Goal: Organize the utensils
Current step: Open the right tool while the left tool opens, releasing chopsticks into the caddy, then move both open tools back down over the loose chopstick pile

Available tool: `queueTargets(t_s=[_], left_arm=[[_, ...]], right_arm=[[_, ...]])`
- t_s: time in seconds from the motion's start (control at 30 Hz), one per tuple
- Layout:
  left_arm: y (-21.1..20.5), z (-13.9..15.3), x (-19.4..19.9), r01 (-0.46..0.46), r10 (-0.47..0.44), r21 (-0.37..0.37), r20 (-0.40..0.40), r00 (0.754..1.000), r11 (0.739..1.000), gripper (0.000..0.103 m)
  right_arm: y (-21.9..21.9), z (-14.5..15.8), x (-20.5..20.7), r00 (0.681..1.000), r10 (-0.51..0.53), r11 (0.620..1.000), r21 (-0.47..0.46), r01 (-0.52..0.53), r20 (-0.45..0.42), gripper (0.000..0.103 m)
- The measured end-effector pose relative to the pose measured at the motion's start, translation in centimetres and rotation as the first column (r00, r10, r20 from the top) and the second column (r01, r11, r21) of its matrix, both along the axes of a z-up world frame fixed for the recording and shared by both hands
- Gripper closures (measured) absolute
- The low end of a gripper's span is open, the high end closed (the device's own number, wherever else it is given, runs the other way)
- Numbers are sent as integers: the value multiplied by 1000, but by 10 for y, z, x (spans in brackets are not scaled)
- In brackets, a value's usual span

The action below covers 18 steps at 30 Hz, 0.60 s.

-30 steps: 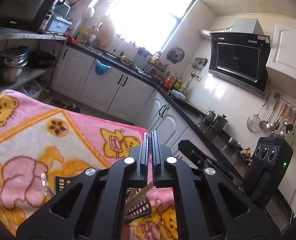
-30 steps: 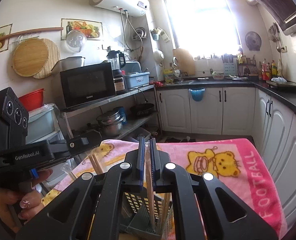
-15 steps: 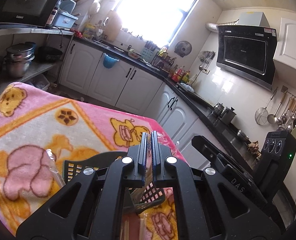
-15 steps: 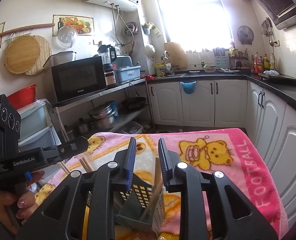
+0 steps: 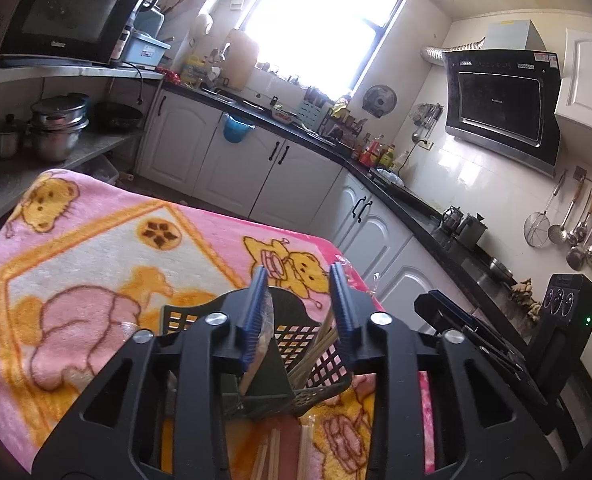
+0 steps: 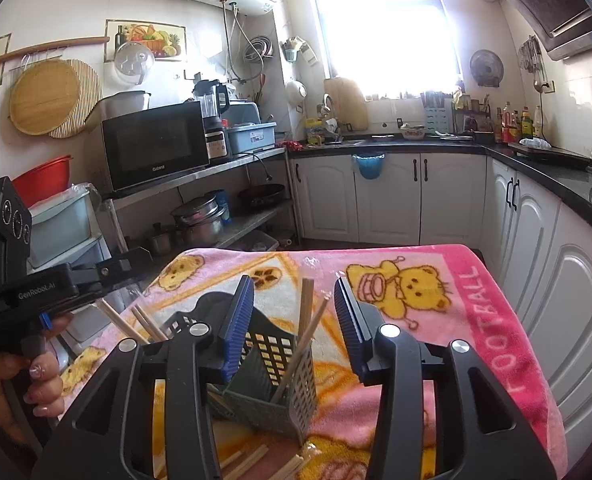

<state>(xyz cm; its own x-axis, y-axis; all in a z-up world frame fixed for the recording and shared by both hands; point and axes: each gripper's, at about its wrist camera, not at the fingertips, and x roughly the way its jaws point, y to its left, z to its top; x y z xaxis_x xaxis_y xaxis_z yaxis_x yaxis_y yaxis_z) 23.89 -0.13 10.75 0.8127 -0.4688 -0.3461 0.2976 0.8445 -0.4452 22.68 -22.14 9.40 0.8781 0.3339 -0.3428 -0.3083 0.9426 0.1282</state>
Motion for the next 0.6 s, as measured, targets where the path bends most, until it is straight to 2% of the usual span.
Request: queueTargets(t_s=[0.47,0.6], left_arm=[[17,7,-25,-53,53,-17,45,998,998,20],[21,7,-31,-62,63,-19,53,997,998,11]], right_arm=[[-4,-5,-20,1000,9,1000,-21,-9,2,49],[-5,-7,-26,1000,14,1000,-23,-14,0,46]])
